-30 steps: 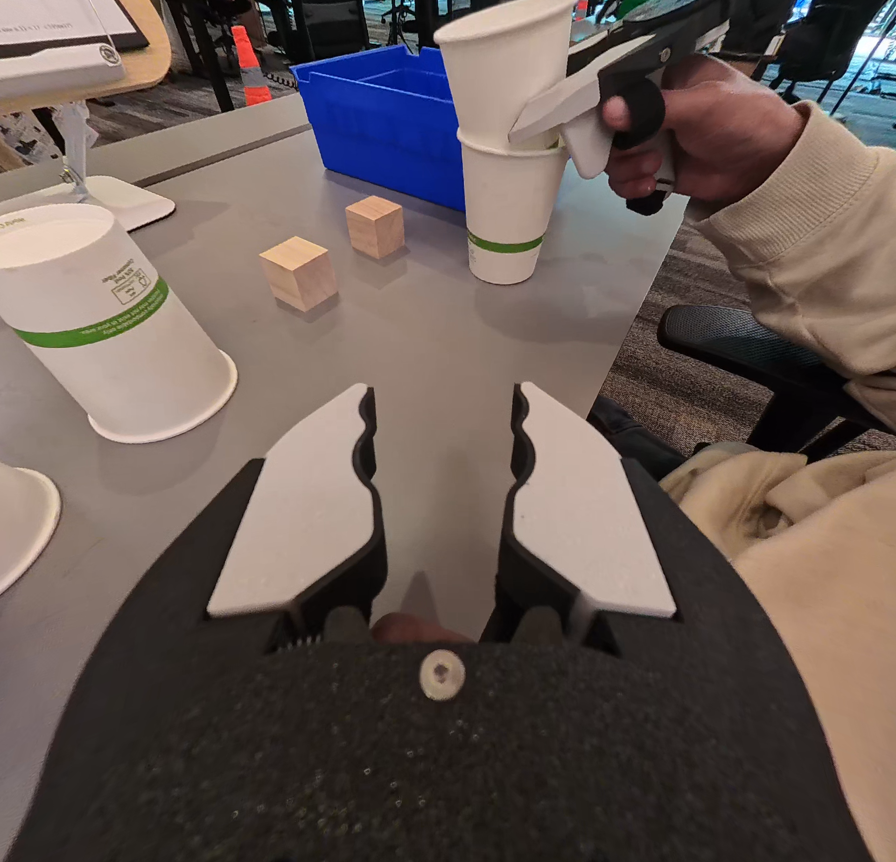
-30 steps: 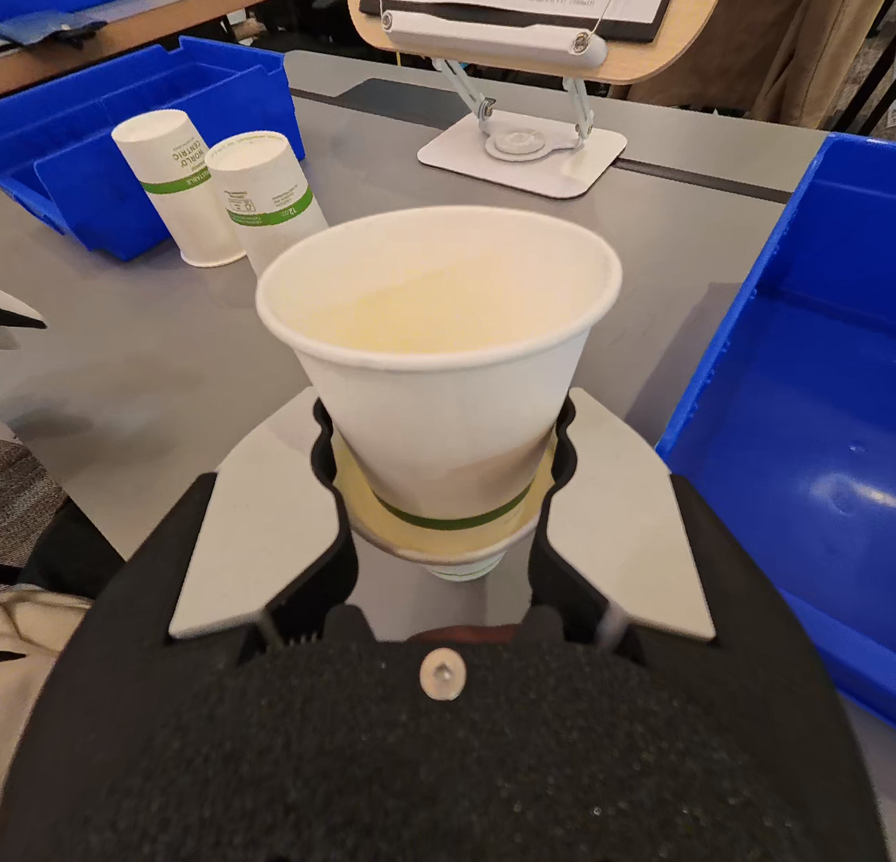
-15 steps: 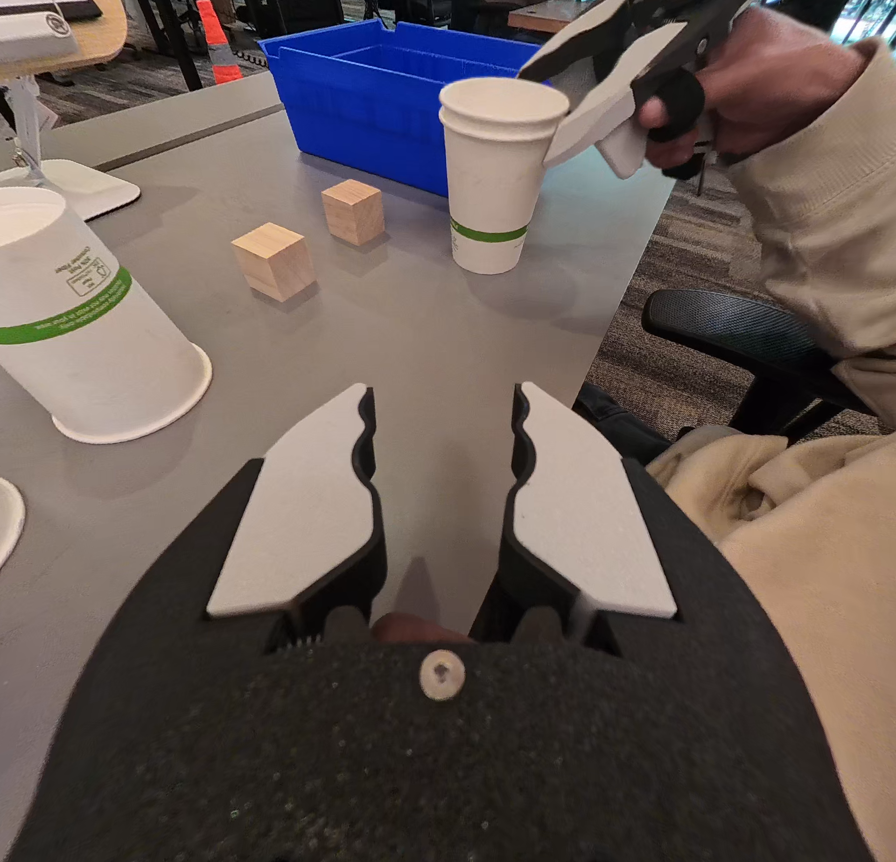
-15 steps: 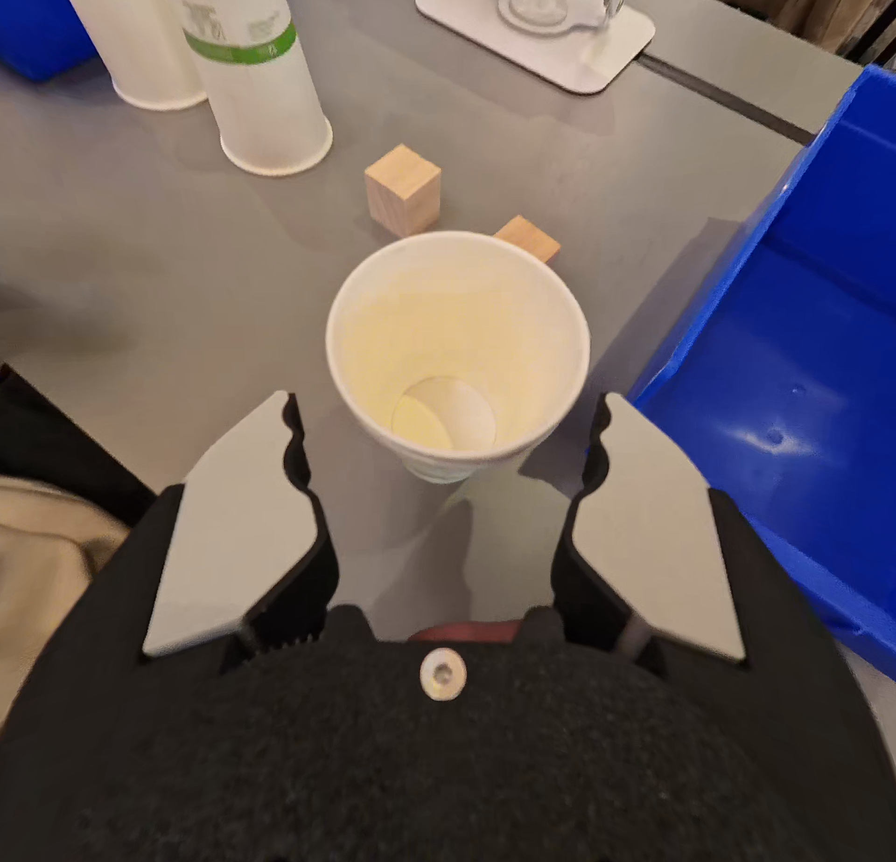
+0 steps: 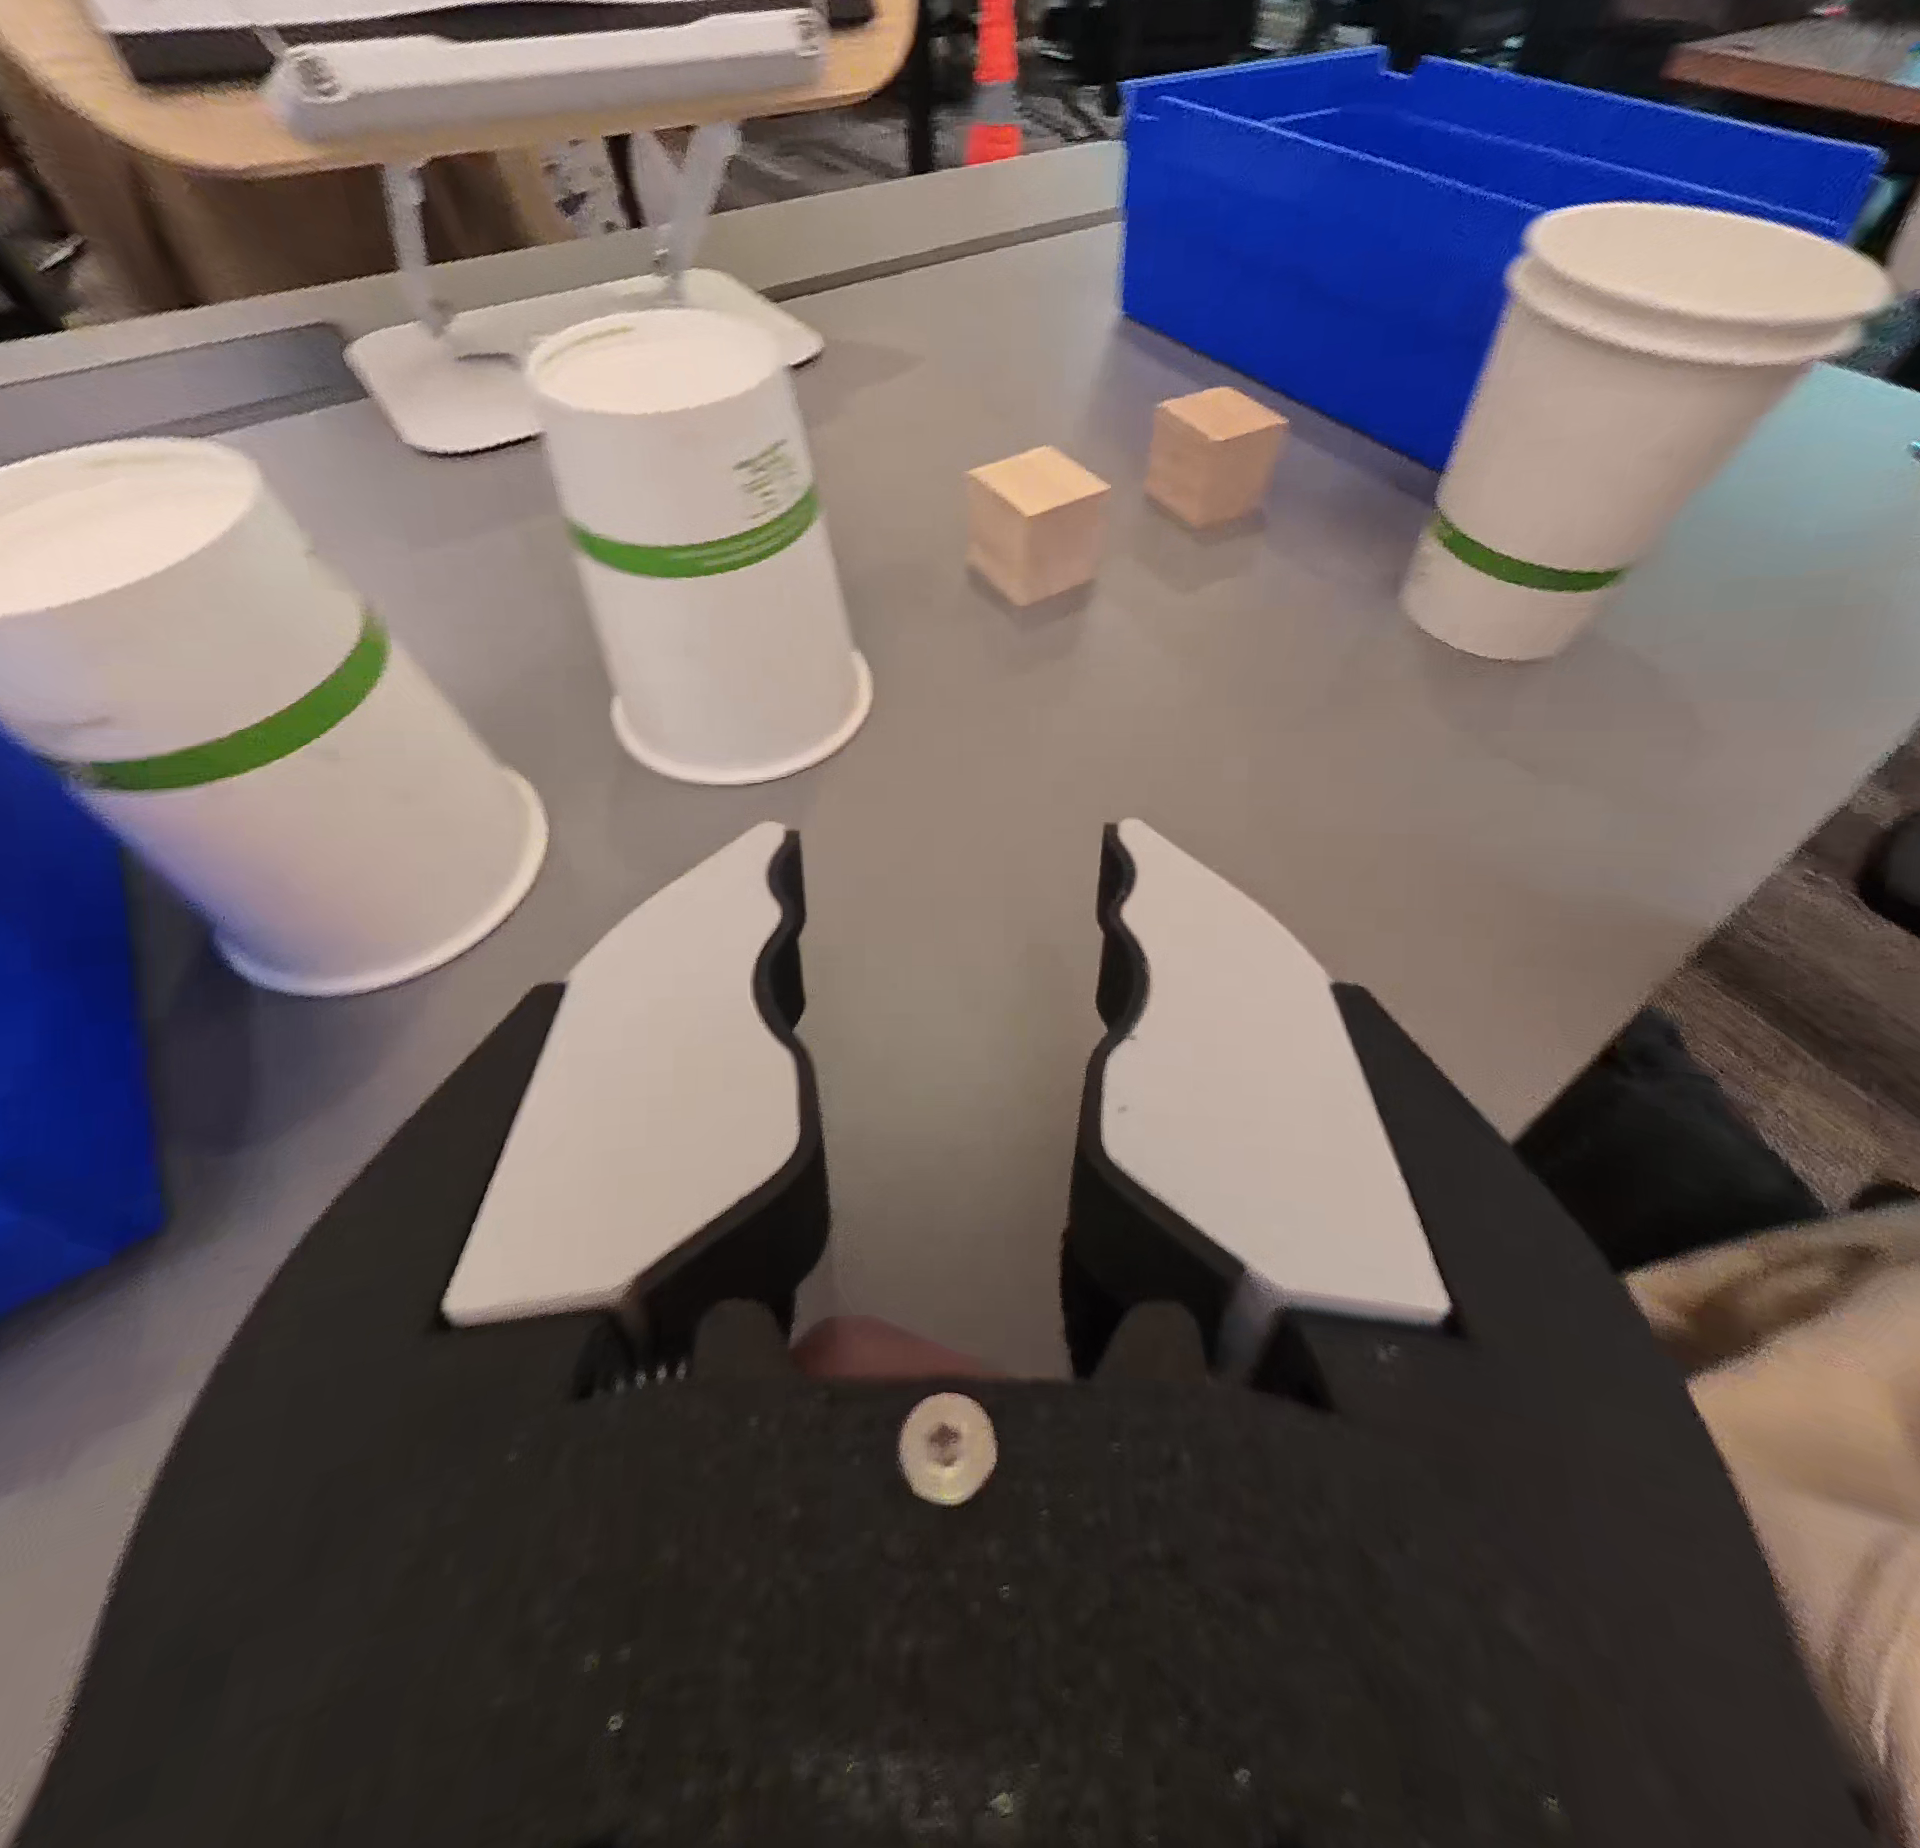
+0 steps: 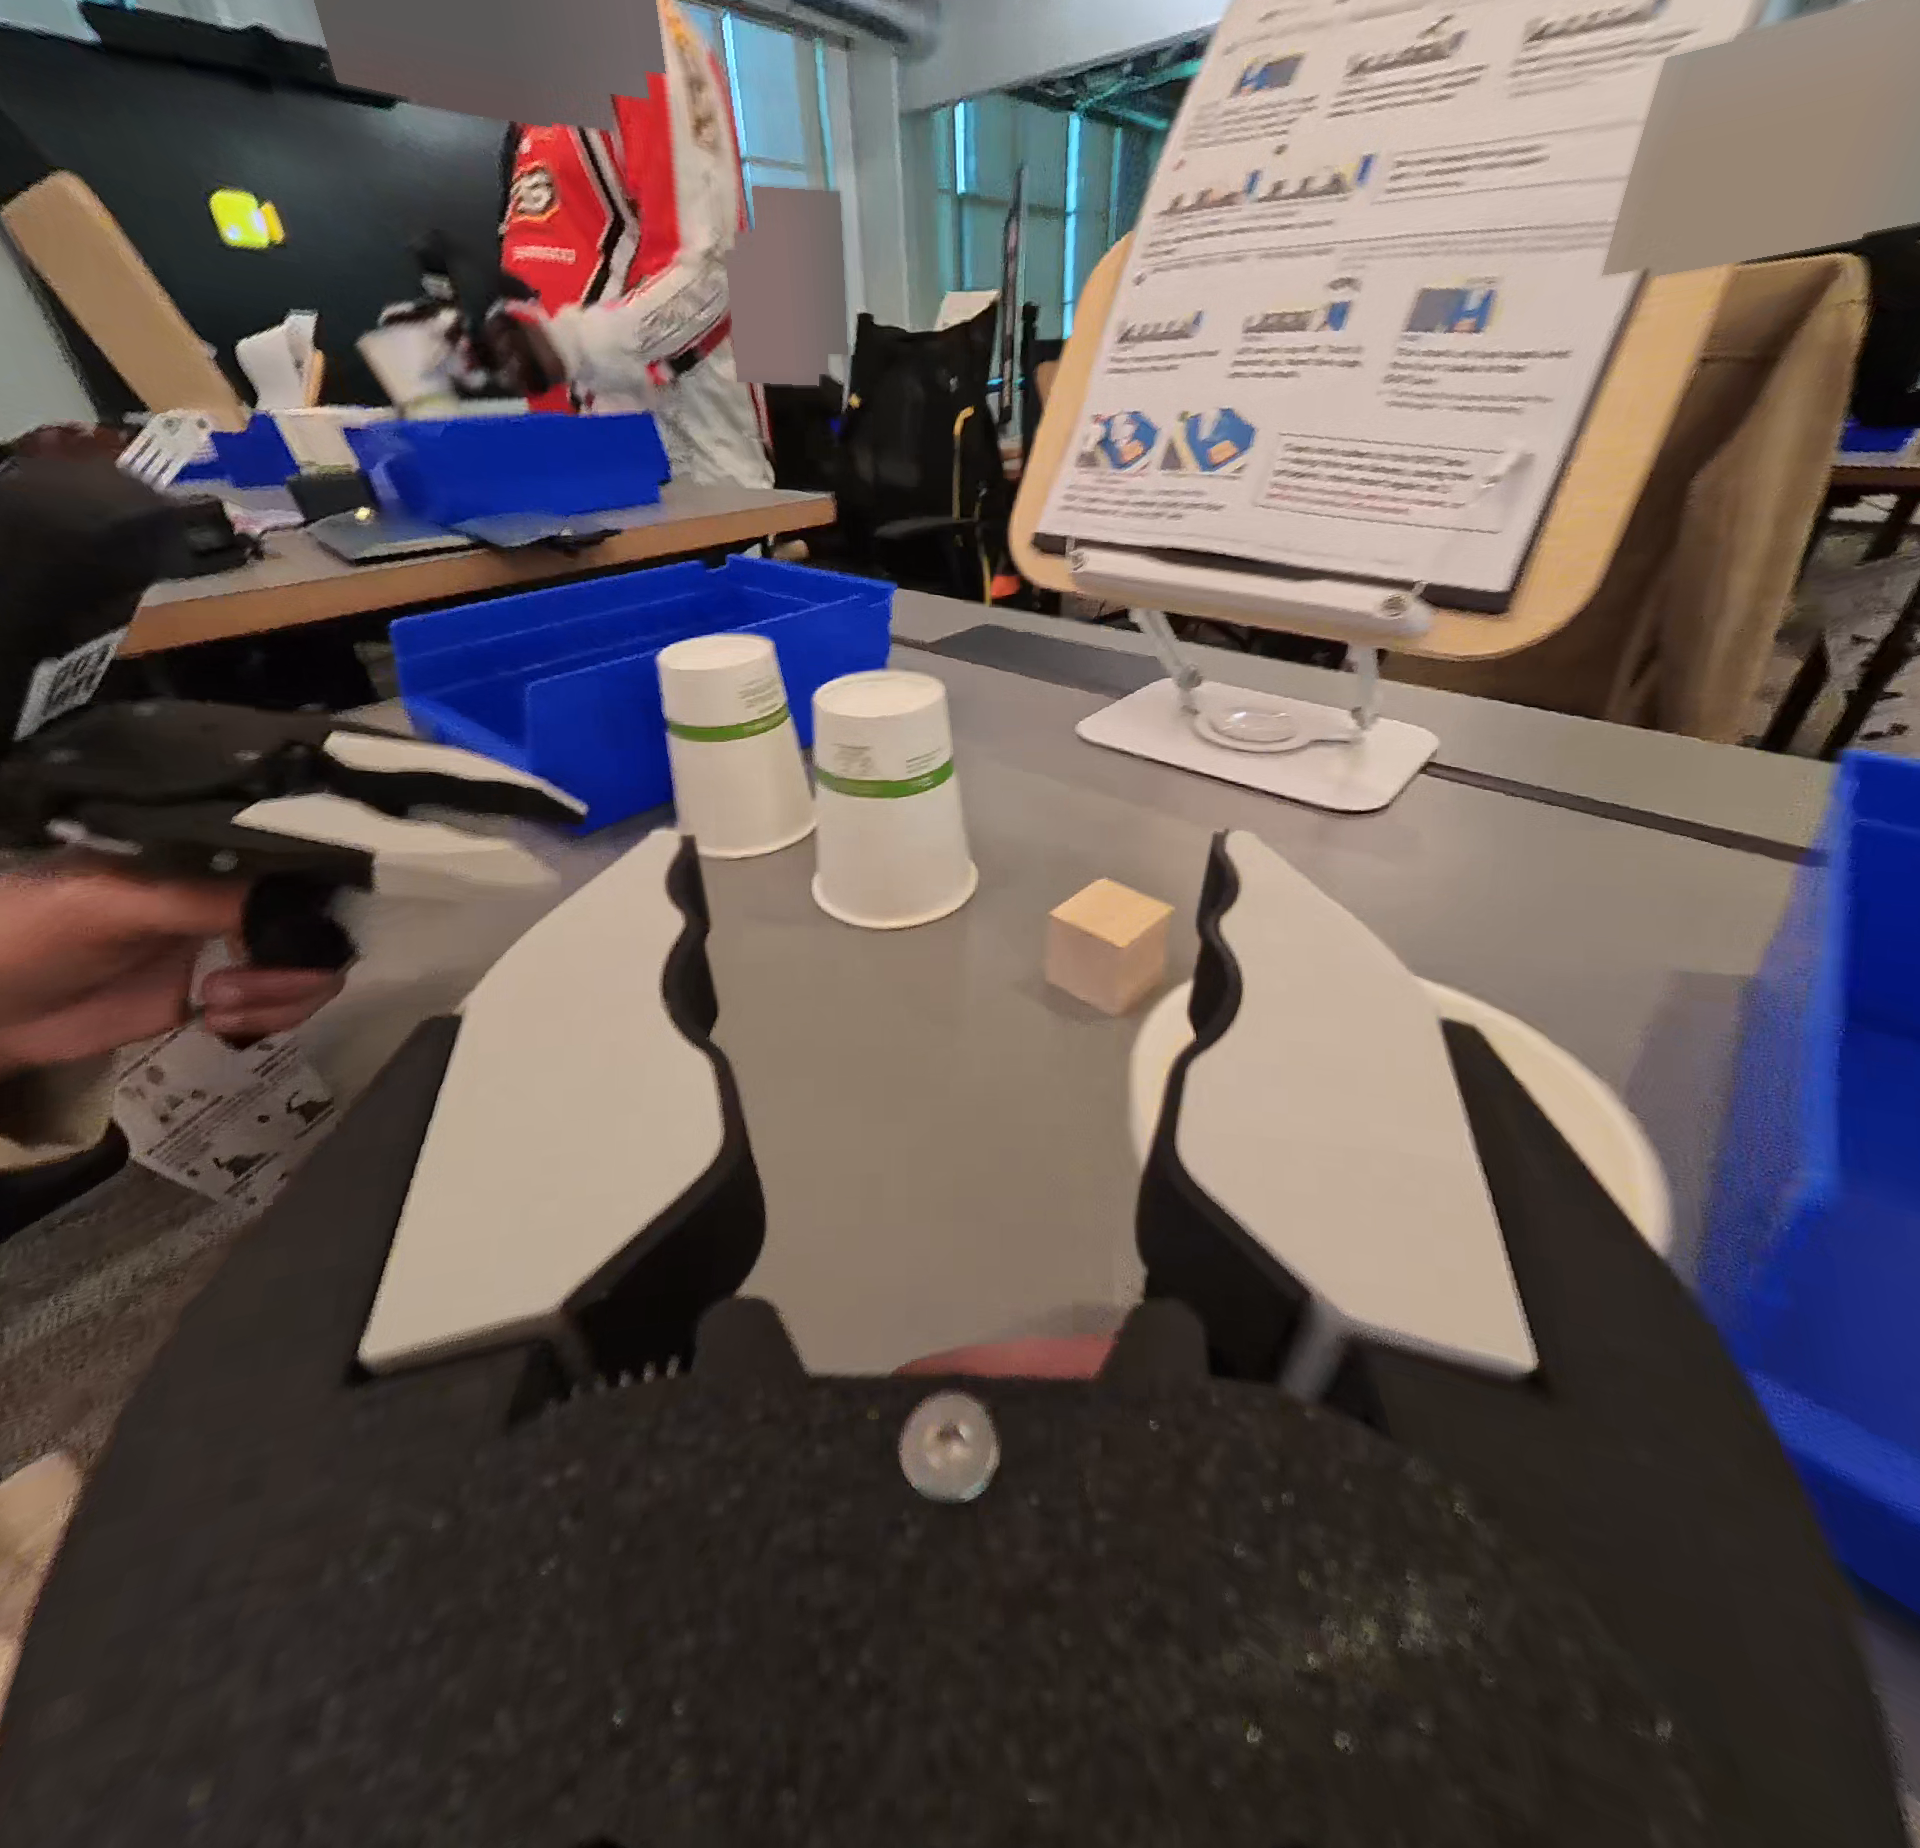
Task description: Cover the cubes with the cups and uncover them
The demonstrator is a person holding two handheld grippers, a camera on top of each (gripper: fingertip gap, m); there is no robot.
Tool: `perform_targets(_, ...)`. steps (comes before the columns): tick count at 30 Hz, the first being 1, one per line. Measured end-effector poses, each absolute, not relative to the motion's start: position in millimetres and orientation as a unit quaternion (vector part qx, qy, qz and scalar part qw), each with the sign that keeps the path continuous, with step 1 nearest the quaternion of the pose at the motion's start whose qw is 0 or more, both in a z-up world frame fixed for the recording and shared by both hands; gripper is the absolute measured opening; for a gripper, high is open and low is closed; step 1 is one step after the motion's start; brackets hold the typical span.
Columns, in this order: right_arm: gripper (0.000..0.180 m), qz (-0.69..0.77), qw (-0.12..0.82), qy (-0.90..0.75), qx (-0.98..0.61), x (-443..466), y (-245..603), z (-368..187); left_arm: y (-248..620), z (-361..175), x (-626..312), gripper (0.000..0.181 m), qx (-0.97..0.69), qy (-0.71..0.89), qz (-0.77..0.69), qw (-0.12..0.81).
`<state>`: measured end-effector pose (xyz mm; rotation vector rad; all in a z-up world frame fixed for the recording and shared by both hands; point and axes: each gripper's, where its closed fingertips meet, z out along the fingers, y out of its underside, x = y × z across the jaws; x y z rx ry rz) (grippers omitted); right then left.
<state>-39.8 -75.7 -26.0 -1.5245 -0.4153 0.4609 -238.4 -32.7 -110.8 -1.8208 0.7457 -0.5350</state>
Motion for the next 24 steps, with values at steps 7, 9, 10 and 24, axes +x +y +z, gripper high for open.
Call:
perform_targets(7,0.092,0.199,0.616,-0.252,-0.72,-78.5,-76.1,-60.2,-24.8,-118.0,-246.6,0.055,-0.781,0.286,-0.224,0.509)
perform_targets(9,0.09,0.199,0.612,-0.25,-0.723,-77.2,-74.8,-59.5,-24.6,-117.3,-247.7,0.055,-0.779,0.289,-0.217,0.512)
perform_targets(10,0.091,0.201,0.608,-0.247,-0.728,-76.1,-73.9,-60.4,-24.5,-117.5,-248.0,0.055,-0.779,0.291,-0.213,0.512)
perform_targets(24,0.09,0.2,0.581,-0.257,-0.746,-82.7,-74.5,-78.8,83.9,-126.8,-212.0,0.086,-0.816,0.249,-0.097,0.512)
